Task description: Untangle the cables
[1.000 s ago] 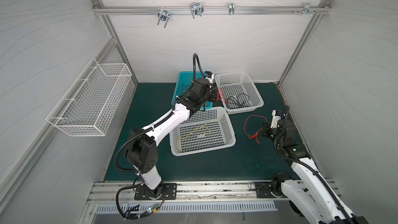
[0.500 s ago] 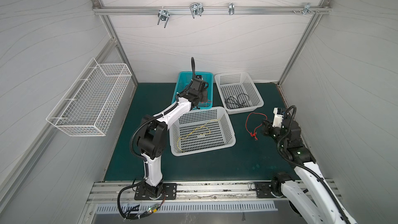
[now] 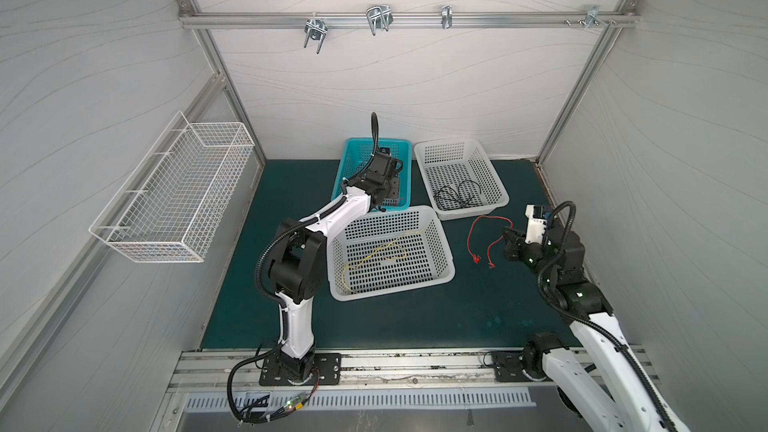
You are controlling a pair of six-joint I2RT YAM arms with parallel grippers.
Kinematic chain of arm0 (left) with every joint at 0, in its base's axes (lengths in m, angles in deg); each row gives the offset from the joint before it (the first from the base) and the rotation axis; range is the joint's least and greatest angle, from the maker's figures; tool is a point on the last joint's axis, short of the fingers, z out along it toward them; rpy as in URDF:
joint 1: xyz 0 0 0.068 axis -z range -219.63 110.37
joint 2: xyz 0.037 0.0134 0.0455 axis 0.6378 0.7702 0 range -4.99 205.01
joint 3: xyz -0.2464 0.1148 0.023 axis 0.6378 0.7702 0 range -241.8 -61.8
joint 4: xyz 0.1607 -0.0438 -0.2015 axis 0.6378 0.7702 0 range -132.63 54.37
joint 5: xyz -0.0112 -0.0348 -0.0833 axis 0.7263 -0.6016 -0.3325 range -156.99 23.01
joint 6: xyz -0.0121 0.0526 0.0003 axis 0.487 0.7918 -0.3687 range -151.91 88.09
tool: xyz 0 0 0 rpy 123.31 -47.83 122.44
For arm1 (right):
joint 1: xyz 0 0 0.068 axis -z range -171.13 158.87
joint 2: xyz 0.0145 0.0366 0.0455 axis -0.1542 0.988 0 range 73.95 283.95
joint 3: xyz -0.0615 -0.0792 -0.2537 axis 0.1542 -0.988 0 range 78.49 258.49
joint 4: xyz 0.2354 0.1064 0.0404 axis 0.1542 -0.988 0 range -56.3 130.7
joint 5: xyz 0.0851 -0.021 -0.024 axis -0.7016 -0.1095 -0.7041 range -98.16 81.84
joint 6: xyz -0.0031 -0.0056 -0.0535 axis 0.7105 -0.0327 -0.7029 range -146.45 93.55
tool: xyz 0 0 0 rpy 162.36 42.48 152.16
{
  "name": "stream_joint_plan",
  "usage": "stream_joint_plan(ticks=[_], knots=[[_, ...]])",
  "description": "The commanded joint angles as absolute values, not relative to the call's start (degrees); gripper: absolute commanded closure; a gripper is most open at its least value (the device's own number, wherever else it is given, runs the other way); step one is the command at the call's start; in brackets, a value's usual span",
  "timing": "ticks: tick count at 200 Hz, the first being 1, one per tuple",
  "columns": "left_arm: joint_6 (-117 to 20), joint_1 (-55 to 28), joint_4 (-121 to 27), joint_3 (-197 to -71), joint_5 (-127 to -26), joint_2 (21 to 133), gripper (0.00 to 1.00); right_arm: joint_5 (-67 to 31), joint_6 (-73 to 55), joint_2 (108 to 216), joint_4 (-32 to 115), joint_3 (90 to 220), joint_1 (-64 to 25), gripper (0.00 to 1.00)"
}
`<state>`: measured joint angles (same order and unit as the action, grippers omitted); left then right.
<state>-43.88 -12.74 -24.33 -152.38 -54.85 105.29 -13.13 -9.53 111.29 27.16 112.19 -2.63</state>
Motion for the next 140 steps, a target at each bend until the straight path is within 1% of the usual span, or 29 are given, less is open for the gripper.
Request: stream_joint_plan(ticks=[1, 19, 46, 67, 96, 129, 140], knots=[[-43.78, -12.75, -24.96, -153.44, -57.95, 101.93, 0.39, -14.03, -10.37, 110.54, 26.88, 113.40, -2.97, 1.00], [-43.70, -12.41, -27.21, -150.92, -60.78, 99.59, 0.28, -13.73, -10.28, 110.35, 26.98, 113.06, -2.95, 1.00], [-43.17, -11.08, -30.07, -146.96, -64.88, 95.22, 0.20, -13.08, -9.89, 110.33, 26.92, 112.79, -2.93, 1.00], [-41.56, -8.49, -32.14, -143.87, -67.05, 91.61, 0.20, -13.39, -9.84, 110.76, 27.07, 112.99, -2.98, 1.00], [-36.53, -3.39, -32.50, -141.71, -72.94, 87.92, 0.23, -14.31, -9.54, 111.28, 28.01, 113.08, -2.99, 1.00], [-31.93, 1.67, -32.27, -140.74, -81.75, 86.66, 0.24, -15.46, -9.23, 111.39, 28.91, 113.05, -2.92, 1.00], [-30.70, 3.16, -32.79, -140.40, -82.97, 86.68, 0.24, -15.79, -9.16, 111.33, 28.84, 113.05, -2.91, 1.00]])
